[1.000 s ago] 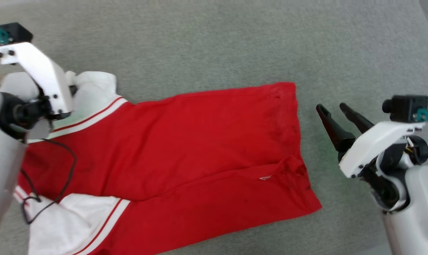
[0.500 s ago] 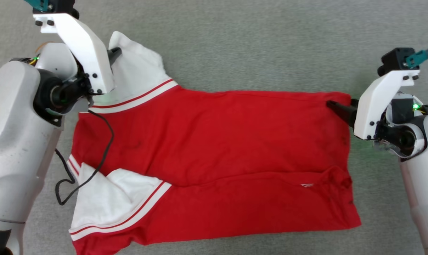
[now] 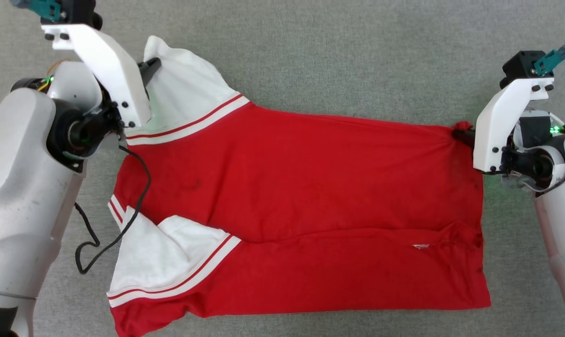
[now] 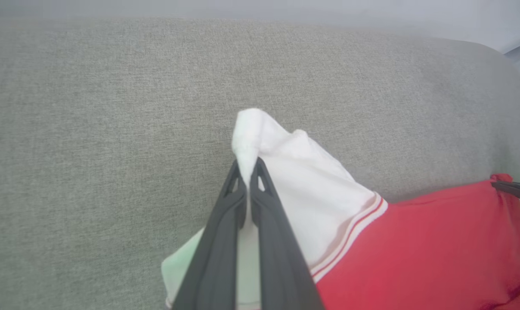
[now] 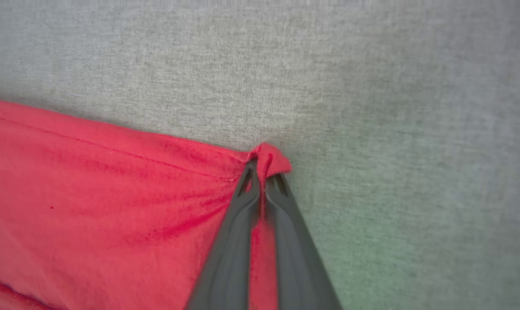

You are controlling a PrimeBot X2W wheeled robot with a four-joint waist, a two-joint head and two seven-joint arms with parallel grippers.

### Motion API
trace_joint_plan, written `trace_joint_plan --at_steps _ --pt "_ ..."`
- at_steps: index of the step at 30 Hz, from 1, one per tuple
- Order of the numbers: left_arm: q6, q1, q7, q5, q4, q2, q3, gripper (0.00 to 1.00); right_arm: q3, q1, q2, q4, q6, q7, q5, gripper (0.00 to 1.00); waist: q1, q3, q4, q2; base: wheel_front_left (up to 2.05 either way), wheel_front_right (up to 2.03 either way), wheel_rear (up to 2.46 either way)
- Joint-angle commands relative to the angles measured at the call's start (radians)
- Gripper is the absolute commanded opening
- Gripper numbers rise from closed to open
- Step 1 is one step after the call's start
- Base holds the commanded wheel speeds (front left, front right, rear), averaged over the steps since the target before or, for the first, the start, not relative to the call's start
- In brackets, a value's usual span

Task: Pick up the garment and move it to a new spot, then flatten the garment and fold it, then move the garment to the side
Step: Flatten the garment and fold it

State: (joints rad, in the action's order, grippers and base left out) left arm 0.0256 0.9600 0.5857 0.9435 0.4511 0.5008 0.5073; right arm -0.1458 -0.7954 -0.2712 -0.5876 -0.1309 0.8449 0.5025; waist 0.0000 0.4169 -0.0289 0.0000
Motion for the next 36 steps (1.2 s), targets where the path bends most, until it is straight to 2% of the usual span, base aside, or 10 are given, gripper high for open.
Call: trace_joint_plan --at_steps 1,10,15,20,25,29,30,31,32,36 --pt "-0.006 -0.019 -0.022 0.000 0.011 0.002 -0.010 0.00 -0.006 -0.003 0.005 0.003 0.001 -0.027 0.003 0.00 0.0000 -0.023 -0.001 0.0000 0.00 0.00 0.00" --pt "-0.011 -0.136 -0.103 0.044 0.006 0.020 -0.054 0.00 0.014 0.068 -0.011 0.092 0.001 -0.140 -0.019 0.00 0.0000 -0.153 0.001 0.0000 0.00 0.00 0.00" --pt "0.008 -0.283 -0.170 0.066 -0.055 0.042 -0.083 0.00 0.025 0.170 -0.006 0.138 0.001 -0.193 -0.018 0.00 0.0000 -0.225 0.002 0.0000 0.00 0.00 0.00" --pt "0.052 -0.479 -0.245 0.100 -0.132 0.047 -0.118 0.00 0.023 0.290 0.006 0.165 0.001 -0.249 -0.015 0.00 0.0000 -0.285 -0.005 0.0000 0.00 0.00 0.00" --pt "0.091 -0.671 -0.300 0.149 -0.184 0.019 -0.140 0.00 0.030 0.392 0.017 0.140 0.001 -0.321 0.005 0.00 0.0000 -0.314 -0.006 0.0000 0.00 0.00 0.00" --pt "0.099 -0.775 -0.320 0.186 -0.164 -0.024 -0.135 0.02 0.018 0.456 0.024 0.094 0.001 -0.390 0.017 0.00 0.0000 -0.327 -0.009 0.0000 0.00 0.00 0.00" --pt "0.098 -0.793 -0.320 0.192 -0.154 -0.036 -0.130 0.27 0.013 0.473 0.029 0.080 0.001 -0.404 0.025 0.47 0.0000 -0.331 -0.008 0.0000 0.00 0.00 0.00" --pt "0.096 -0.811 -0.319 0.194 -0.142 -0.044 -0.122 0.51 0.012 0.486 0.032 0.067 0.001 -0.422 0.028 1.00 0.0000 -0.335 -0.009 0.0000 0.00 0.00 0.00" --pt "0.092 -0.824 -0.324 0.203 -0.129 -0.057 -0.119 1.00 0.010 0.496 0.035 0.054 0.001 -0.438 0.035 1.00 0.0000 -0.338 -0.010 0.0000 0.00 0.00 0.00" --pt "0.087 -0.852 -0.383 0.174 -0.081 -0.081 -0.109 1.00 0.001 0.549 0.037 0.030 0.001 -0.506 0.044 1.00 0.0000 -0.363 -0.013 0.0000 0.00 0.00 0.00"
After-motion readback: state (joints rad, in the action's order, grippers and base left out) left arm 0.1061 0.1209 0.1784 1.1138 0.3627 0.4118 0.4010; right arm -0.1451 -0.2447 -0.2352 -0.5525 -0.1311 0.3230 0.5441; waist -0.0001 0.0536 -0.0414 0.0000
